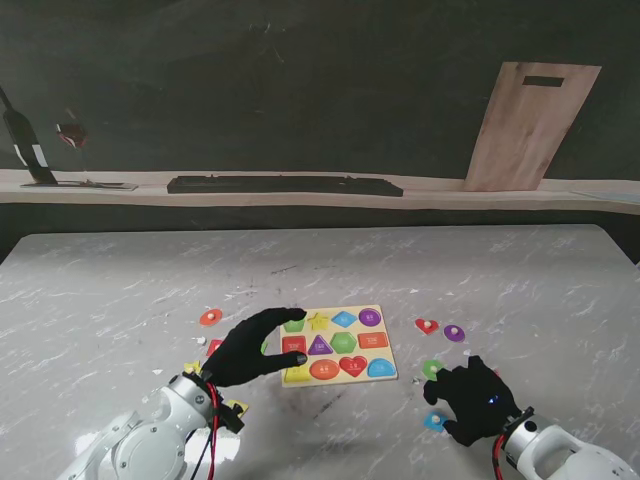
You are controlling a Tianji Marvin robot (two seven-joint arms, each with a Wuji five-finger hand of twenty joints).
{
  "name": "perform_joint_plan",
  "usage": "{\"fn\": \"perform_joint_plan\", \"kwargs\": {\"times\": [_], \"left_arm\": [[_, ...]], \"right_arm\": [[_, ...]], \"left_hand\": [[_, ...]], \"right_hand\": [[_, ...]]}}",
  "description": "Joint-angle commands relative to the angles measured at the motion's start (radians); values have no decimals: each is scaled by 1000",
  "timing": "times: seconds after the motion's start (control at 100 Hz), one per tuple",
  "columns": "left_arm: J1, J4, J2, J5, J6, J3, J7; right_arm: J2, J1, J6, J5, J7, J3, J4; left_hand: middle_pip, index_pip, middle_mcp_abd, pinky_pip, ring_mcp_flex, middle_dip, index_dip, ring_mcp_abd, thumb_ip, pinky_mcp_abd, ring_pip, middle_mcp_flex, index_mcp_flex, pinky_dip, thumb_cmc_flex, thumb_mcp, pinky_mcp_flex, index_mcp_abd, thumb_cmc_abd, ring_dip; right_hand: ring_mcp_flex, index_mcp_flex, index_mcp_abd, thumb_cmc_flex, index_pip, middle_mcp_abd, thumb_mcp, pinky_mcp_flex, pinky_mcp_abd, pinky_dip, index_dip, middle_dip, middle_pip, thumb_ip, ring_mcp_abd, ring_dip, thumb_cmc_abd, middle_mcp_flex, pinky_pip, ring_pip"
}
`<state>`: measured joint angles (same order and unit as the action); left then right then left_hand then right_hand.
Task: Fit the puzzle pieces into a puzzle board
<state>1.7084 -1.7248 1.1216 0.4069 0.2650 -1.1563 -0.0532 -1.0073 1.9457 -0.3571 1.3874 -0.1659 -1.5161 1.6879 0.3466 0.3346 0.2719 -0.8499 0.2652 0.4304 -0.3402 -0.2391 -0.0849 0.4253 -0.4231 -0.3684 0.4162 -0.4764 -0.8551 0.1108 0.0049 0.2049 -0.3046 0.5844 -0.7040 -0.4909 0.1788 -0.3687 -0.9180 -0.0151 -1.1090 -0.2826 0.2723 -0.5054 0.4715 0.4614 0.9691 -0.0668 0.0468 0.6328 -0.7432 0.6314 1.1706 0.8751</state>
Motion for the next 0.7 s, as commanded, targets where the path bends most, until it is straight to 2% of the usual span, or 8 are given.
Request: {"fn": "perform_joint_plan", "kwargs": {"times": [0.0, 0.26, 0.45, 0.47, 0.49, 0.54, 0.58, 0.69], "left_arm": [[1, -5, 1, -7, 14, 4, 5], [16, -10, 3, 1, 23, 0, -9], [23, -12, 5, 10, 18, -8, -21], [23, -12, 5, 11, 17, -8, -22], [24, -13, 5, 12, 16, -9, -23], [25, -14, 5, 14, 14, -9, -24], [25, -15, 5, 13, 12, -9, -25], [27, -17, 5, 13, 9, -10, -25]], "right_arm": [[5, 10, -7, 12, -10, 3, -3], [6, -2, 0, 10, -26, 18, -29], [5, -20, 8, -6, -27, 39, -49], [5, -22, 9, -7, -26, 41, -51], [6, -24, 9, -8, -25, 43, -52], [6, -29, 9, -9, -27, 48, -57], [6, -34, 9, -9, -29, 51, -61], [7, -45, 8, -13, -29, 58, -69]], "left_hand": [[-18, -12, -18, 19, -34, -18, 20, 23, 33, -128, 34, 27, -42, 19, 29, 8, -23, -11, -13, -15], [-20, -9, -20, 43, -32, -21, 21, 26, 33, -121, 44, 24, -36, 21, 42, 25, -24, -15, -20, -20], [-19, -7, -19, 46, -30, -21, 21, 25, 32, -114, 46, 19, -28, 15, 42, 45, -23, -14, -23, -20], [-19, -7, -20, 47, -30, -21, 21, 25, 32, -112, 46, 20, -28, 14, 43, 48, -23, -16, -23, -20], [-19, -8, -18, 47, -30, -21, 21, 26, 32, -112, 47, 19, -28, 13, 44, 50, -23, -15, -22, -20], [-19, -7, -18, 47, -29, -21, 21, 26, 32, -112, 47, 19, -26, 11, 44, 56, -23, -15, -23, -19], [-19, -8, -19, 48, -30, -21, 21, 25, 32, -112, 48, 19, -26, 10, 44, 59, -23, -14, -24, -19], [-19, -8, -19, 49, -29, -21, 22, 26, 31, -112, 48, 18, -24, 7, 48, 67, -23, -15, -23, -19]], "right_hand": [[-16, -23, 8, 30, -16, -29, -25, -3, -7, -16, 7, 8, 16, -37, -14, 10, -38, 25, 3, 11], [-42, -49, 17, 24, -28, -37, -32, -23, -6, -21, 11, 11, 27, -38, -15, 18, -25, 59, 2, 22], [-64, -82, 33, 14, -40, -49, -35, -34, -5, -27, 13, 12, 32, -37, -17, 23, 13, 96, 2, 30], [-65, -84, 36, 10, -38, -50, -28, -34, -5, -28, 5, 12, 31, -48, -19, 23, 16, 99, 1, 30], [-68, -83, 46, -3, -64, -53, -21, -35, -5, -36, -60, 12, 31, -81, -19, 26, 20, 107, -2, 30], [-76, -87, 70, -36, -105, -58, -6, -40, -6, -39, -119, 12, 31, -134, -21, 27, 18, 123, -3, 32], [-81, -94, 82, -49, -125, -62, -1, -43, -6, -39, -139, 10, 30, -152, -21, 27, 17, 135, -3, 32], [-93, -101, 94, -64, -140, -66, -3, -47, -6, -39, -155, 10, 32, -162, -22, 28, 8, 153, -3, 37]]}}
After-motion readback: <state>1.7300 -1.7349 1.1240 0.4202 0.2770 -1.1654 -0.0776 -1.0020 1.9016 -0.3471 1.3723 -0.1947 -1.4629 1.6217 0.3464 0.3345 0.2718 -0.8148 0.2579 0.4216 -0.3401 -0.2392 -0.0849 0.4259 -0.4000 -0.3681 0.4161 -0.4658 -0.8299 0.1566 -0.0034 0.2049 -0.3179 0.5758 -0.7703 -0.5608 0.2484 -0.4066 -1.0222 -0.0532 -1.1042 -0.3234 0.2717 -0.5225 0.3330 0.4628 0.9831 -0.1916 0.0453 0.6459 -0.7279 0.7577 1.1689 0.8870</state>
